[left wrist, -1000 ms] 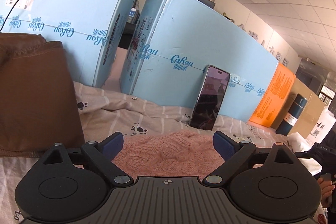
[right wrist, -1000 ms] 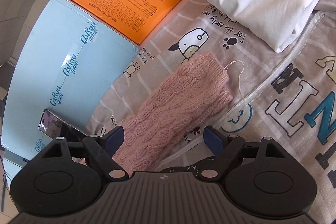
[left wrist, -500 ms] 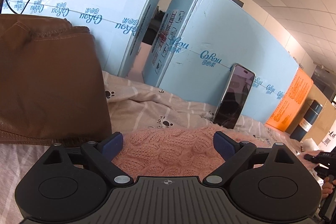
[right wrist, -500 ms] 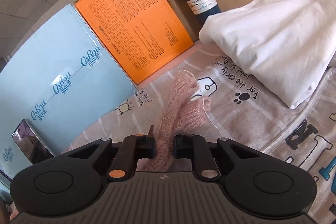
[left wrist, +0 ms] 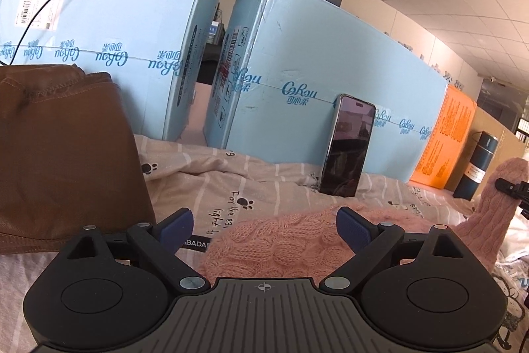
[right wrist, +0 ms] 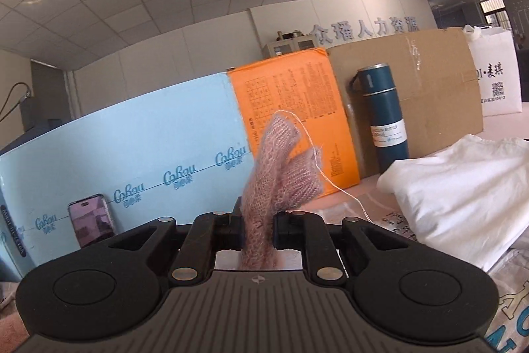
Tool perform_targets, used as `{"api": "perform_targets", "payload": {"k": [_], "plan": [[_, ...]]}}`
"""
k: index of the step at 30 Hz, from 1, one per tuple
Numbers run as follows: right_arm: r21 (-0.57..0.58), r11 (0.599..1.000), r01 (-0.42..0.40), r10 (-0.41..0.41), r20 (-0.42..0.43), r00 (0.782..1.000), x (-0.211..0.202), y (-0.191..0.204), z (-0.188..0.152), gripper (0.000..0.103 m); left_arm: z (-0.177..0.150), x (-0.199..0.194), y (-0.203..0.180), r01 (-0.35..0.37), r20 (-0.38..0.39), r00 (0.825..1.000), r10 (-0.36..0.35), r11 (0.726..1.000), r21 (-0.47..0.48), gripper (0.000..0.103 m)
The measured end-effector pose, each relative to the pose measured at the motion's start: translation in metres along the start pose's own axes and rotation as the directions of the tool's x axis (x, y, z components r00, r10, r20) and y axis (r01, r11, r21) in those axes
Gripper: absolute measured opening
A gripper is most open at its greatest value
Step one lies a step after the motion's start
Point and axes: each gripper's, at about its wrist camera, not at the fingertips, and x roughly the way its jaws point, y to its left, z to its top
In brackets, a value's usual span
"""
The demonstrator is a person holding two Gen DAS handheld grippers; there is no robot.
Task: Fold clothes
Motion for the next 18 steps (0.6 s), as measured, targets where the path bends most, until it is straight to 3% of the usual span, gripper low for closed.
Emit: {"api": "perform_targets", "payload": {"k": [7, 9, 11, 16, 18], "plan": [[-0.204, 0.968, -0.148, 0.134, -0.082, 0.988, 0.003, 0.045, -0.019, 0.019, -0.001, 0.0, -0.001, 0.018, 0.002, 1.0, -0.018, 1.0, 0.0, 0.096], [-0.253, 0.95, -0.184, 0.157, -0.126, 0.98, 0.003, 0.053, -0.027, 0.026, -0.002, 0.001, -0.002, 0.026, -0.003, 1.0, -0.026, 1.0, 0.002, 0.096], [-0.282, 0.933, -0.222, 0.18, -0.166, 0.97, 0.004, 0.059, -0.034, 0.046, -0.002, 0.001, -0.002, 0.032, 0.001, 0.999, -0.032, 0.999, 0.002, 0.096], [-0.285, 0.908, -0.307, 0.251, -0.217, 0.943, -0.003, 0.069, -0.04, 0.061, -0.003, 0.002, -0.002, 0.035, -0.002, 0.999, -0.035, 0.999, -0.001, 0.096], [-0.272, 0.891, -0.363, 0.303, -0.239, 0.923, -0.008, 0.074, -0.04, 0.063, -0.003, 0.003, -0.002, 0.033, -0.008, 0.999, -0.033, 0.999, -0.003, 0.096]]}}
